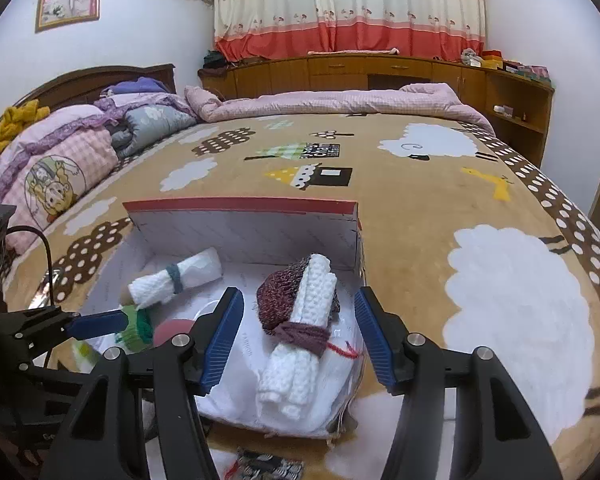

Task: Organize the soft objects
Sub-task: 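Move both open tools back to the socks beside the box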

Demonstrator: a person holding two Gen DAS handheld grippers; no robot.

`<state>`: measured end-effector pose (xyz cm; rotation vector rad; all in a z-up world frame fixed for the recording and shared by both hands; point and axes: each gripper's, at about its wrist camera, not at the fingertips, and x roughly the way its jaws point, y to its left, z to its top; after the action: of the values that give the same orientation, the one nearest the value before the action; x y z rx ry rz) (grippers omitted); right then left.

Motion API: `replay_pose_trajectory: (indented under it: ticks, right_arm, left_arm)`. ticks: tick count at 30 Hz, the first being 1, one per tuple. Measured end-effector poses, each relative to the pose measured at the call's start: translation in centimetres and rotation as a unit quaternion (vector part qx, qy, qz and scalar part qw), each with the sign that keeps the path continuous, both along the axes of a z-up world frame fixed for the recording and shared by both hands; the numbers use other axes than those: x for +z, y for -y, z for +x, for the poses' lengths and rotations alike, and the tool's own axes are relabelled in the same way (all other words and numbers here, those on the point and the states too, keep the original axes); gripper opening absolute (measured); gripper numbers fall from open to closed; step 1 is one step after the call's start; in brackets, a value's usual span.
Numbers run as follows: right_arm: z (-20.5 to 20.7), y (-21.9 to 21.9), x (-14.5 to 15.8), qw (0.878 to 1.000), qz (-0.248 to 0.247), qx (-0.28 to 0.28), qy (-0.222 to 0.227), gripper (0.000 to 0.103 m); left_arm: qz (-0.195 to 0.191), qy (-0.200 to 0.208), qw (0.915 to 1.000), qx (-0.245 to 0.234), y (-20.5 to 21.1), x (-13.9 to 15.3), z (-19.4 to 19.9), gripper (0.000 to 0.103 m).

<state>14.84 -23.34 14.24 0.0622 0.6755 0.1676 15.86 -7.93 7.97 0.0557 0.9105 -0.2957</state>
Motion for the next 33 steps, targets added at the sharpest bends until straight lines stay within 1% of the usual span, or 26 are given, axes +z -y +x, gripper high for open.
replay_pose_trajectory:
  ticks: [3,6,15,19,23,33]
  right_arm:
    - [-0.9,0.0,0.4,1.0,0.006,0.0,0.003,0.061]
    - [-1.9,-0.1,0.7,1.0,0.009,0.002,0.006,0.065]
    - [-5.0,-0.9,1.4,1.0,0.007,0.01,0.013,0.065]
    - [-6.0,-1.1,0.9,1.0,0.006,0.012,0.01,0.065]
    - [-6.8,-1.0,0.4,1.0,0.016,0.011,0.003,0.065]
    - [-8.9,-0.9,-1.0,1.0,0.026,0.007,-0.012,0.065]
  left_arm:
    - [0.0,0.004,1.0,-0.001,-0.3,0.5,-0.8,0.065]
    - [0.0,0.006,1.0,0.0,-0.7,0.9,-1.7,0.065]
    - [-0.01,0.004,0.9999,0.012,-2.1,1.5,-3.8,0.065]
    - [-0.016,0.0,0.9997,0.02,-3.0,1.6,-4.5,0.065]
    - [-0.018,-0.003,0.9995,0.027,-3.8,1.5,-5.1,0.065]
    - [-0.02,-0.018,0.9993,0.027,-4.4,0.3,-6.2,0.065]
